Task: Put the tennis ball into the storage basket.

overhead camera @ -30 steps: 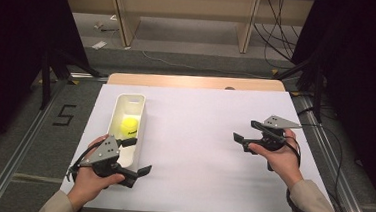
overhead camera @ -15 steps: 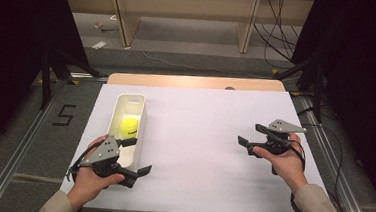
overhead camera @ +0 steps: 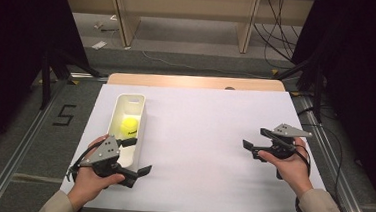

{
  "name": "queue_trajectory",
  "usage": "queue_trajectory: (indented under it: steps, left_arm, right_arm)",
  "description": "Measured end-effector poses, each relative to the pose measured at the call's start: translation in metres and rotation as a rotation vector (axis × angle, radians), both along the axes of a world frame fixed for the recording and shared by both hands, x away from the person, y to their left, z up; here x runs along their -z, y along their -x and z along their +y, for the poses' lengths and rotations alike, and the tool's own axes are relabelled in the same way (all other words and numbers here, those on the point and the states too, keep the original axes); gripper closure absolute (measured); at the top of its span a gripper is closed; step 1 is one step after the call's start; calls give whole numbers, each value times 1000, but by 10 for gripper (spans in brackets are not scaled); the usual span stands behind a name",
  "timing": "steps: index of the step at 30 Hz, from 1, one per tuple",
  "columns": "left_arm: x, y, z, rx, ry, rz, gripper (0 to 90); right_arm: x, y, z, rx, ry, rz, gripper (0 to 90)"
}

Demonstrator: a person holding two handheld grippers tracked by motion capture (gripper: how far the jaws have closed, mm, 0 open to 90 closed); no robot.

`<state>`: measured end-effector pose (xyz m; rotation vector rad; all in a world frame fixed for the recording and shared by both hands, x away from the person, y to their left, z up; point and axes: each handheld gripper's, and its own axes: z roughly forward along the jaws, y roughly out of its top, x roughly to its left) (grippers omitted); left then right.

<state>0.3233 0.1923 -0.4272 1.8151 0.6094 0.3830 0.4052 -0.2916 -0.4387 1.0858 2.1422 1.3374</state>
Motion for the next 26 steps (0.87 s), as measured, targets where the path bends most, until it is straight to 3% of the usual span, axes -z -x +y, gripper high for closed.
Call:
queue_trajectory:
  steps: [26]
  left_arm:
    - [1, -2, -1, 3, -1, 6, 6]
  right_arm:
    - [4, 4, -8, 20, -27, -3, 141]
